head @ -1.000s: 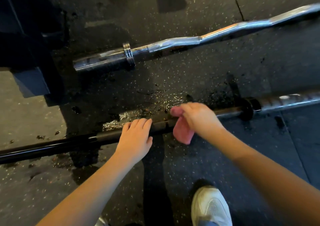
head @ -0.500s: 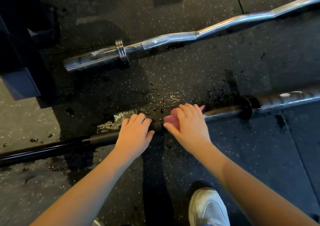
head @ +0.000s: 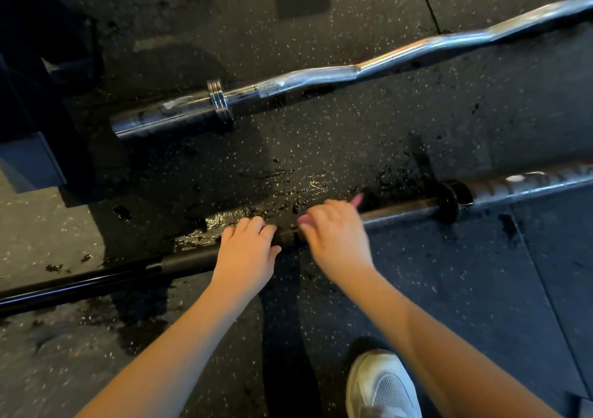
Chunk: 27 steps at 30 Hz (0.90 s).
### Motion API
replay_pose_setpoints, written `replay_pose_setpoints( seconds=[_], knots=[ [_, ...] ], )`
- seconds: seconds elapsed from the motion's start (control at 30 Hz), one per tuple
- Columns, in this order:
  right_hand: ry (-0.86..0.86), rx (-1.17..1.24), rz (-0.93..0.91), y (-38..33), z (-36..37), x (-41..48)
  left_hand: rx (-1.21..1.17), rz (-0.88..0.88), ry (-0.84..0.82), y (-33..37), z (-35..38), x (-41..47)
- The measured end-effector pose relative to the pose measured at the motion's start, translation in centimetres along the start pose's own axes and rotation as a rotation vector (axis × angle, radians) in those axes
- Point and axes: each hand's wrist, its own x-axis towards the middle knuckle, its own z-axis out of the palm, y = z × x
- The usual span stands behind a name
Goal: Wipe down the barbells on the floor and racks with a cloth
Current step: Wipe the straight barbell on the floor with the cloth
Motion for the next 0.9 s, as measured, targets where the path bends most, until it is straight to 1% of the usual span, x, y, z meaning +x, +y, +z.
replay_pose_setpoints(
  seconds=[0.07, 0.13, 0.2, 0.27, 0.33, 0.37, 0.4, 0.47, 0.5, 0.53, 0.57, 0.63, 0.7, 0.73, 0.77, 0.8, 0.83, 0.9],
  knots=[
    [-0.060, 0.057, -0.141, 0.1, -0.1, 0.1, 0.013, -0.003, 0.000, 0.1, -0.1, 0.0],
    [-0.071, 0.082, -0.162, 2.6, -0.8, 0.0, 0.011, -0.003, -0.004, 0.1, -0.1, -0.2],
    [0.013, 0.072, -0.061, 5.7, -1.7, -0.3, 0.012, 0.001, -0.001, 0.1, 0.0, -0.3],
    [0.121, 0.056, 0.102, 7.3, -2.1, -0.6, 0.014, 0.004, 0.006, 0.1, 0.2, -0.4],
    [0.198, 0.047, 0.232, 5.7, -1.5, -0.5, 0.012, 0.004, 0.011, 0.3, 0.3, -0.5],
    [0.190, 0.058, 0.239, 3.9, -0.9, -0.4, 0.008, 0.005, 0.011, 0.5, 0.3, -0.5],
    [0.156, 0.063, 0.184, 2.2, -0.3, -0.5, 0.005, 0.006, 0.012, 0.6, 0.3, -0.4],
    [0.075, 0.068, -0.037, 0.5, 0.6, -1.2, 0.011, 0.008, 0.016, 0.7, 0.3, -0.4],
    [0.038, 0.080, -0.132, 1.1, 0.3, -1.3, 0.015, 0.007, 0.018, 0.7, 0.4, -0.5],
    [0.017, 0.089, -0.186, 2.4, -0.3, -1.2, 0.015, 0.006, 0.017, 0.7, 0.4, -0.6],
    [0.012, 0.085, -0.197, 4.0, -0.8, -1.2, 0.012, 0.006, 0.016, 0.6, 0.5, -0.7],
    [0.075, 0.043, -0.089, 7.1, -1.5, -1.3, 0.007, 0.009, 0.019, 0.5, 0.7, -0.8],
    [0.200, 0.040, 0.120, 8.3, -1.6, -1.7, 0.019, 0.017, 0.028, 0.5, 0.8, -0.5],
    [0.246, 0.044, 0.221, 7.6, -1.3, -1.7, 0.025, 0.019, 0.034, 0.6, 0.8, -0.4],
    [0.255, 0.046, 0.291, 6.1, -1.1, -1.5, 0.025, 0.020, 0.033, 0.7, 0.7, -0.3],
    [0.222, 0.061, 0.305, 4.4, -0.7, -1.1, 0.019, 0.018, 0.027, 0.7, 0.7, -0.2],
    [0.164, 0.068, 0.246, 2.6, -0.2, -0.9, 0.011, 0.014, 0.021, 0.8, 0.6, -0.1],
    [0.047, 0.071, 0.016, -0.1, 0.7, -1.0, -0.001, 0.008, 0.031, 0.7, 0.6, -0.1]
  ],
)
